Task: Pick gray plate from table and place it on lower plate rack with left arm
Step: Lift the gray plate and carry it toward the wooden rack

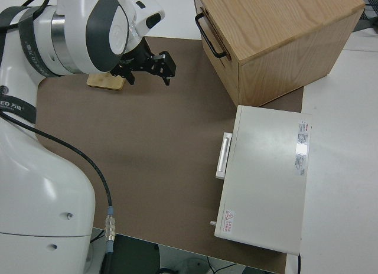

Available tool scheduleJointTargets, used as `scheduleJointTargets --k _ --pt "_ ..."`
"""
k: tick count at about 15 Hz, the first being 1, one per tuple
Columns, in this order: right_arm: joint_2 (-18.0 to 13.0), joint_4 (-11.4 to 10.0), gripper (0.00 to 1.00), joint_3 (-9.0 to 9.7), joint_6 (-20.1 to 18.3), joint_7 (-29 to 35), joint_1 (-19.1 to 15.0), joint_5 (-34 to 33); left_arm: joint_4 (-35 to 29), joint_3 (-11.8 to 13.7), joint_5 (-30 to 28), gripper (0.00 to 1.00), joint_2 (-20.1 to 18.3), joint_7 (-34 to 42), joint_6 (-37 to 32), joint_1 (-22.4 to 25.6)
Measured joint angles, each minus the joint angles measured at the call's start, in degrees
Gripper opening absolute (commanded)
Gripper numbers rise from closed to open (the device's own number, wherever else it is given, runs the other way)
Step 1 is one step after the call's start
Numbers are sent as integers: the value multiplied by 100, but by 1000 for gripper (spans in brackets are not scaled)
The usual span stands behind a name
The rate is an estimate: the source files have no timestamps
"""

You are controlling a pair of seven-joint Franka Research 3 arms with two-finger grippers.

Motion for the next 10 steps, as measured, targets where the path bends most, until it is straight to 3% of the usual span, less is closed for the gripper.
scheduleJointTargets --k 5,10 --pt "0 0 983 0 0 0 0 0 511 145 24 0 -74 -2 -566 3" --pt "0 0 983 0 0 0 0 0 734 153 634 0 -99 -132 -831 6"
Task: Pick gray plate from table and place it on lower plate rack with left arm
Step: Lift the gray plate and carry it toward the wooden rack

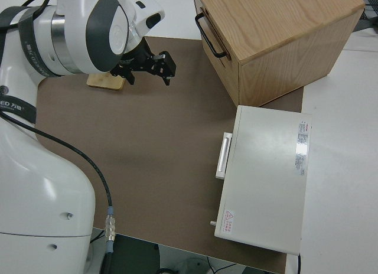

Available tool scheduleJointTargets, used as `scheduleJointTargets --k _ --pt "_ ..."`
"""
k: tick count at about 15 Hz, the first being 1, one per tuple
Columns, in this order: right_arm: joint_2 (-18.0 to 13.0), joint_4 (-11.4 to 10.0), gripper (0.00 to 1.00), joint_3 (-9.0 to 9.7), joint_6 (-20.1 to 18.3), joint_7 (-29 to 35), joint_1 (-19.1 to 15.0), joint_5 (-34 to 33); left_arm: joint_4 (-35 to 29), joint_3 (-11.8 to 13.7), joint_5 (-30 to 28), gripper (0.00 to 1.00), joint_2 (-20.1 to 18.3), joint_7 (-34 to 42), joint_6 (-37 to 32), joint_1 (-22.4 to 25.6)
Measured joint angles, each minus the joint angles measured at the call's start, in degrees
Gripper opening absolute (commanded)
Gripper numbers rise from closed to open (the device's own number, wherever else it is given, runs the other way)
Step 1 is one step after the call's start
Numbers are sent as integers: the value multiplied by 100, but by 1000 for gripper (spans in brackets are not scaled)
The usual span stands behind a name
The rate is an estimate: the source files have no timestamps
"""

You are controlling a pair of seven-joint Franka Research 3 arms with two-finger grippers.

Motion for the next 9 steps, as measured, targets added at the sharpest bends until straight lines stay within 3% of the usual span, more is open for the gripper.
scheduleJointTargets --k 9 --pt "0 0 983 0 0 0 0 0 212 -37 1577 0 -29 -1204 -95 0"
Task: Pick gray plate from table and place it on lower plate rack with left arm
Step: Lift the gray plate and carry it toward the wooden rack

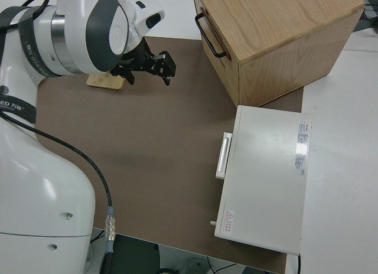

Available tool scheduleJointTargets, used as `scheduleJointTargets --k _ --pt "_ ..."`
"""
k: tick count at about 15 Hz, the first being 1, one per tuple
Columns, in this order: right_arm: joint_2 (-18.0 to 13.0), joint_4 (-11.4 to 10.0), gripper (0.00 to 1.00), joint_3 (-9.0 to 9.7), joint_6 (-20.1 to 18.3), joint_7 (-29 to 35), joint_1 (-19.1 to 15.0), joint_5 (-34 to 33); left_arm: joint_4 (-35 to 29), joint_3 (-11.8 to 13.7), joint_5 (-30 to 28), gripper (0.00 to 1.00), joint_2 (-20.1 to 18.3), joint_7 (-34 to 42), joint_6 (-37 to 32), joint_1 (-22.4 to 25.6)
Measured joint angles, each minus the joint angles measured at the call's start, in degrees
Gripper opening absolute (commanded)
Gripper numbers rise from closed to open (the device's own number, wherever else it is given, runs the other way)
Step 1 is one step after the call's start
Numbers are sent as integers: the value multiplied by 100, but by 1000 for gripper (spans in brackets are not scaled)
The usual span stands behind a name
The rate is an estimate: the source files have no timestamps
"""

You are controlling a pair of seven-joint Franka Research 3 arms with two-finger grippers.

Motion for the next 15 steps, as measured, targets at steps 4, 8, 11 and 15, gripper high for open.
scheduleJointTargets --k 4,8,11,15 --pt "0 0 983 0 0 0 0 0 26 -2 662 0 0 -676 -2 0" --pt "0 0 983 0 0 0 0 0 80 -16 1223 0 -1 -1217 -3 0" --pt "0 0 983 0 0 0 0 0 74 -167 1355 0 7 -1743 -18 -4" --pt "0 0 983 0 0 0 0 0 -54 -360 1605 0 58 -2313 -45 -8"
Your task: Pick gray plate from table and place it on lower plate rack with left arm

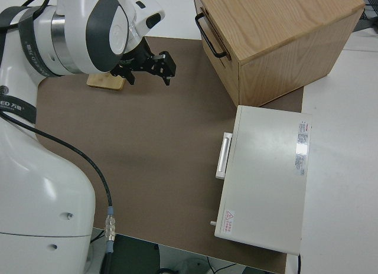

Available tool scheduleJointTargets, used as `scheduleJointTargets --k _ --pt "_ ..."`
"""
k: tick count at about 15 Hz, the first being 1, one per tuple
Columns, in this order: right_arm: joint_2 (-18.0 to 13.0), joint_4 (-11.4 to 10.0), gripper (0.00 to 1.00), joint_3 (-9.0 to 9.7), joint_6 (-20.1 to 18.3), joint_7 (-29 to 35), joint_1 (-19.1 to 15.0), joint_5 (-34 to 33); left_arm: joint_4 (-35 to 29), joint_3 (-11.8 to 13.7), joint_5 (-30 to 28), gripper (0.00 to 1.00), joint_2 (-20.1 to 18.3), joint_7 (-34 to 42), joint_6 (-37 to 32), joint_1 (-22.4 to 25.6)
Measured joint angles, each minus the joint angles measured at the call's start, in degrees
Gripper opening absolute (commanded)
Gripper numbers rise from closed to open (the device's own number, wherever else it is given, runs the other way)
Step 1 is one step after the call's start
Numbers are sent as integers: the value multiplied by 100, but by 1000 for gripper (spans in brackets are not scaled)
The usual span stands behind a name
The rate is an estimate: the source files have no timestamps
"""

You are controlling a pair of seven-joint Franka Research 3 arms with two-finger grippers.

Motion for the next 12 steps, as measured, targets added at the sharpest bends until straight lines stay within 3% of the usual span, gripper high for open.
scheduleJointTargets --k 12 --pt "0 0 983 0 0 0 0 0 -676 -347 1019 0 208 -1437 68 -51"
